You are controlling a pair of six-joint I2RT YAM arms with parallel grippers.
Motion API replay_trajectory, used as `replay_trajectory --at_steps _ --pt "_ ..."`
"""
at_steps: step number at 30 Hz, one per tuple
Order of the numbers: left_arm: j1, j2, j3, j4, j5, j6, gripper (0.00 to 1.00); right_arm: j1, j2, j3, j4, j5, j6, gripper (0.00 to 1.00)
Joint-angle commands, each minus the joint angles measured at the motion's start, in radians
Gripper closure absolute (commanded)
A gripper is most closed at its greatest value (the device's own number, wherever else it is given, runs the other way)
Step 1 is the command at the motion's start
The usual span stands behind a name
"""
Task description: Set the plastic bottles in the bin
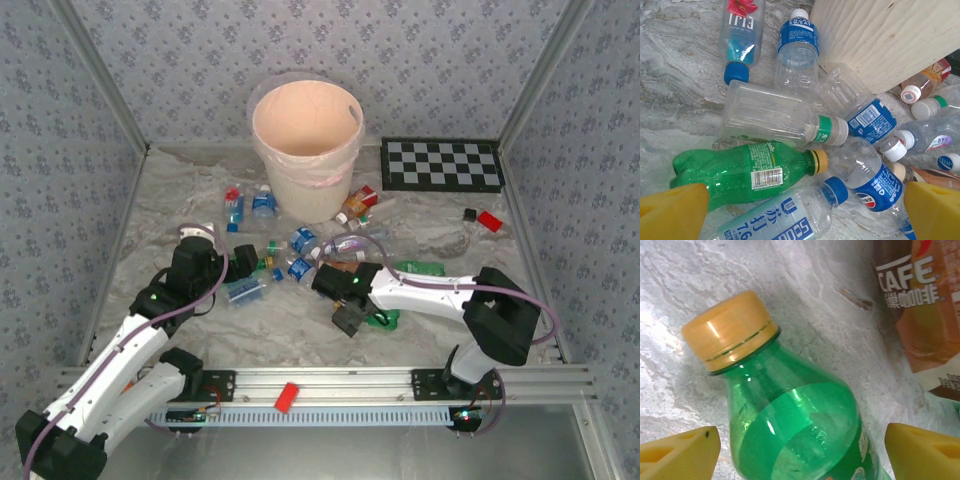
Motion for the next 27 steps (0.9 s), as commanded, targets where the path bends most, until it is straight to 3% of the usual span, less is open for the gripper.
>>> replay_trajectory --at_steps 1,12,16,19,27 --pt "-0.007 -0.011 0.04 -0.026 0.014 -0.005 0.0 0.015 0.024 0.007 -0.002 -0.024 -0.012 0.13" --pt "-0.009 -0.011 0.079 -0.067 0.022 -0.014 0.0 0.031 0.092 0.011 0.023 -0.013 -0.035 0.2" --pt "-0.01 -0.008 0.089 -0.07 0.022 -0.018 0.0 0.032 0.086 0.011 0.018 0.002 -0.034 0.28" --pt "-0.012 -0.007 0.1 -0.073 0.025 -0.019 0.0 0.032 0.06 0.02 0.001 0.021 -0.032 0.34" --pt "-0.017 0.005 0.122 -0.073 0.032 -0.023 0.0 0.0 -0.108 0.025 0.001 0.063 -0.021 0.35"
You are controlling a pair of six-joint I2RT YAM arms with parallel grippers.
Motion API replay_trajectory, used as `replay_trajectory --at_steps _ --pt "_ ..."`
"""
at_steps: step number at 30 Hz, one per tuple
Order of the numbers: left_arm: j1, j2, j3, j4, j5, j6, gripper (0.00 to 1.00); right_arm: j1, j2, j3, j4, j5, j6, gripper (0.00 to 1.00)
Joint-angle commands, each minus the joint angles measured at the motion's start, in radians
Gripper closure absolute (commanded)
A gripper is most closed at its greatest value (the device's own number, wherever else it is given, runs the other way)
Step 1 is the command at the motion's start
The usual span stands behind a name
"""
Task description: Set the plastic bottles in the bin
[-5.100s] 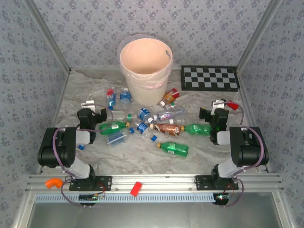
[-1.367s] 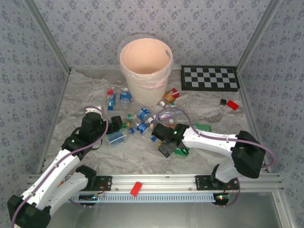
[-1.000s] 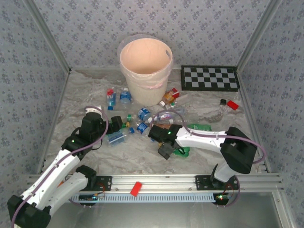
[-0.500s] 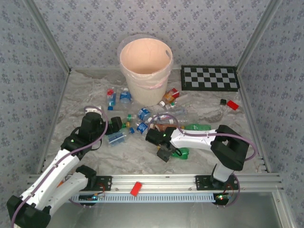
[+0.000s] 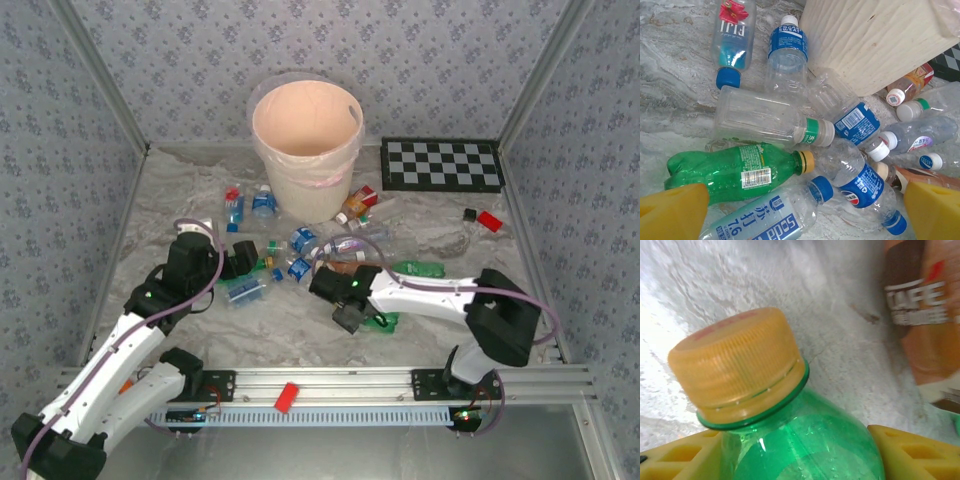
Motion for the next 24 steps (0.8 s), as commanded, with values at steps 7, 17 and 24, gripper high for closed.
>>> replay_trajectory --at_steps 7,17,24 --pt "-0.011 0.005 0.065 -0.007 0.019 -0.008 0.0 -0.151 -0.293 0.064 0.022 -0.022 0.003 0.36" --pt "-0.012 -0.017 0.097 -0.014 0.037 -0.003 0.0 -0.448 -0.393 0.313 0.2 -0.295 0.025 0.36" --pt "-0.013 -0.063 0.123 -0.042 0.036 0.021 0.0 -0.536 -0.25 0.54 0.4 -0.356 0.095 0.3"
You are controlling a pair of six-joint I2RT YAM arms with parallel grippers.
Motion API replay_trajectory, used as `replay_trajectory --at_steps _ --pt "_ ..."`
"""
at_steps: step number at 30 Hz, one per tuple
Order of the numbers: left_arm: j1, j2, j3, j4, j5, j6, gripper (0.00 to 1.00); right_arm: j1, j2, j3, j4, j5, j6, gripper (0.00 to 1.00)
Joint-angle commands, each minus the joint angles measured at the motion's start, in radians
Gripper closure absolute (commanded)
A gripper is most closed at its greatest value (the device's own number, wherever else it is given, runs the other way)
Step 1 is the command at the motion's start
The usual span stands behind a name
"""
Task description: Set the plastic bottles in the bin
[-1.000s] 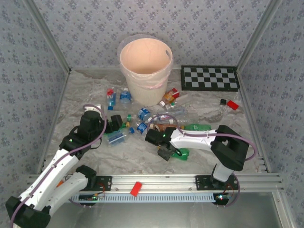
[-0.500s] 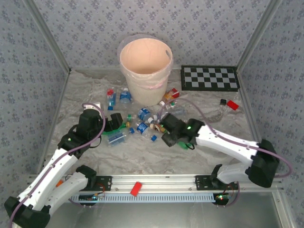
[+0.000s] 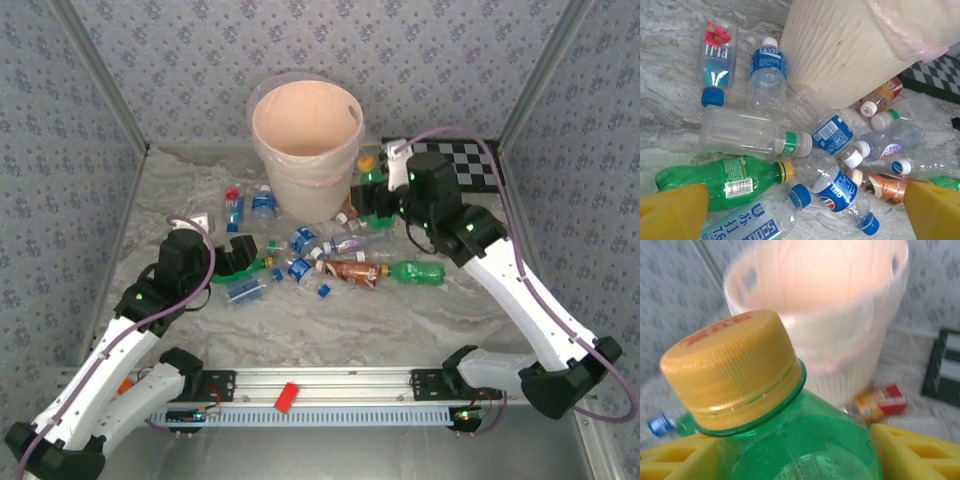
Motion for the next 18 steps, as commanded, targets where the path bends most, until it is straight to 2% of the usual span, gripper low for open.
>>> replay_trajectory --at_steps 1,11,18 --pt "-0.007 -0.033 0.053 -0.023 0.012 0.022 0.0 -0.036 0.099 0.133 0.13 -0.054 0.062 0.3" --pt "-0.007 -0.104 0.074 -0.084 0.024 0.044 0.0 -0.111 0.452 0.548 0.266 -0.045 0.244 0.3" --pt "-0.006 -0.15 0.068 -0.117 0.021 0.044 0.0 -0.092 0.775 0.965 0.125 -0.045 0.281 0.29"
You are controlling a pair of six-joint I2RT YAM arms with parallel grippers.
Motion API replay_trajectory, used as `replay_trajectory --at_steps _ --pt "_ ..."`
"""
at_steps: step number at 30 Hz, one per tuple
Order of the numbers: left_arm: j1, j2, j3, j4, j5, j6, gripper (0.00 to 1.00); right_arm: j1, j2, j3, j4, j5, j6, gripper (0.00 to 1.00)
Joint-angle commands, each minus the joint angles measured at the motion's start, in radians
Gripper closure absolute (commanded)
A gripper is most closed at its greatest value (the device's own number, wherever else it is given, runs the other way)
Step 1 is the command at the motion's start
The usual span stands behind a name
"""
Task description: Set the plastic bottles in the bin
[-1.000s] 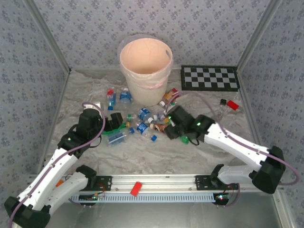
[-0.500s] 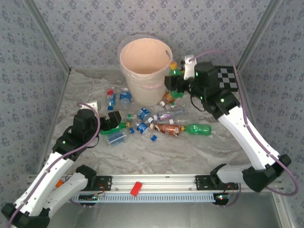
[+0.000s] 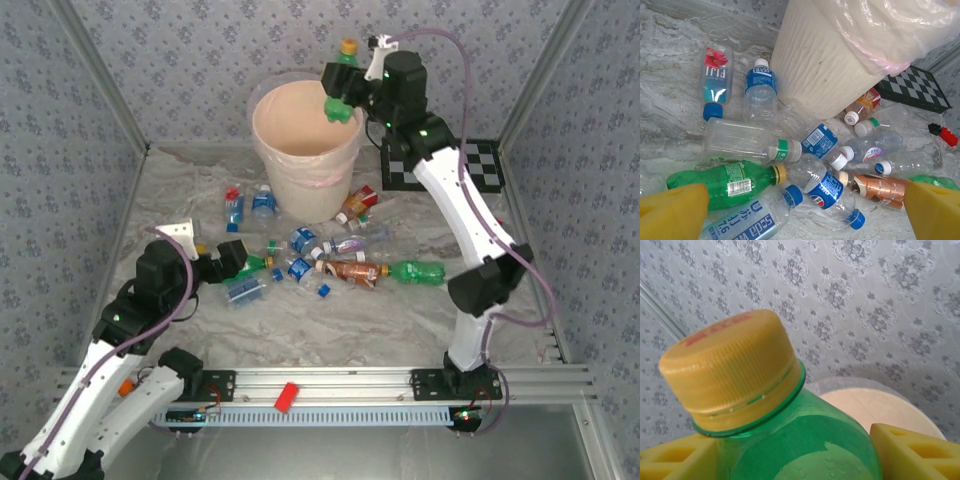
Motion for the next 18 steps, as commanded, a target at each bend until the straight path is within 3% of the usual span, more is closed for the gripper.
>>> replay_trajectory --at_steps 1,4,12,13,15,18 --pt "-0.006 -0.026 0.036 -0.036 0.015 0.014 0.0 0.015 0.123 0.183 -0.089 -0.013 0.043 0.29" --pt "-0.006 -0.041 0.042 -0.057 0.015 0.021 0.0 0.032 0.203 0.282 -0.131 -0.009 0.046 0.29" --pt "-0.007 -0.067 0.048 -0.091 -0.005 0.033 0.0 0.069 0.236 0.286 -0.146 0.036 -0.011 0.27" --pt "-0.006 -0.067 0.049 -0.108 -0.011 0.031 0.0 0.07 0.235 0.286 -0.152 0.035 -0.014 0.23" --pt "-0.007 -0.064 0.048 -0.116 -0.023 0.028 0.0 0.071 0.228 0.284 -0.165 0.036 -0.024 0.0" --pt "-0.006 -0.056 0.043 -0.124 -0.026 0.019 0.0 0.075 0.201 0.268 -0.183 0.046 -0.055 0.0"
